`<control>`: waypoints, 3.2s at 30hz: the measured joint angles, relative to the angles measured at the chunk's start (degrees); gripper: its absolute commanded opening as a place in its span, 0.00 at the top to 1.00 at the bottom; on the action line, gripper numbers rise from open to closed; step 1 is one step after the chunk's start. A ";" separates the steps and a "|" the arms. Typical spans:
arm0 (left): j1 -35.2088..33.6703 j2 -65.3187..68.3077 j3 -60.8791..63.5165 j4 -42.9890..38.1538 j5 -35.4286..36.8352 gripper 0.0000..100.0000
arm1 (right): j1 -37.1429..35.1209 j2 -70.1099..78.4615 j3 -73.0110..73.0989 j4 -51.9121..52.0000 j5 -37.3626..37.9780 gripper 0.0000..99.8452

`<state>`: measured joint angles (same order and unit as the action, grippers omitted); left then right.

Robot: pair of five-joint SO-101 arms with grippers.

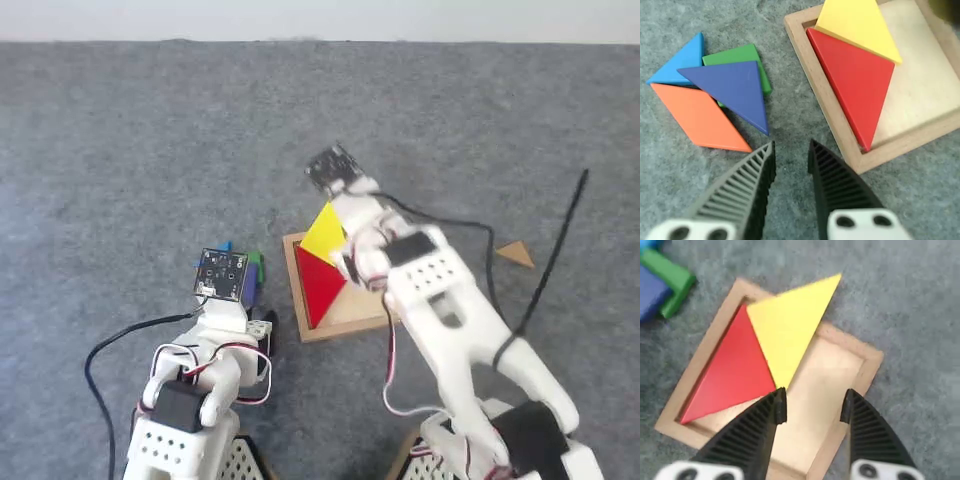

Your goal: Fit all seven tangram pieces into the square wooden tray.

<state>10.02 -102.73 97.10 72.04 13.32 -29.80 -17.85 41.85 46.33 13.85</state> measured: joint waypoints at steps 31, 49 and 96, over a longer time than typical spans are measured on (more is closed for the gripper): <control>0.00 0.00 0.00 0.00 0.00 0.89 | 0.35 14.51 2.11 -5.80 1.85 0.82; 0.00 0.00 0.00 0.00 0.00 0.89 | 8.00 18.37 -3.60 -5.80 1.85 0.82; 0.00 0.00 0.00 0.00 0.00 0.89 | 8.26 75.78 -94.42 25.32 -13.19 0.82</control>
<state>10.02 -102.73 97.10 72.04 13.32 -21.54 57.93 -52.57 71.65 0.66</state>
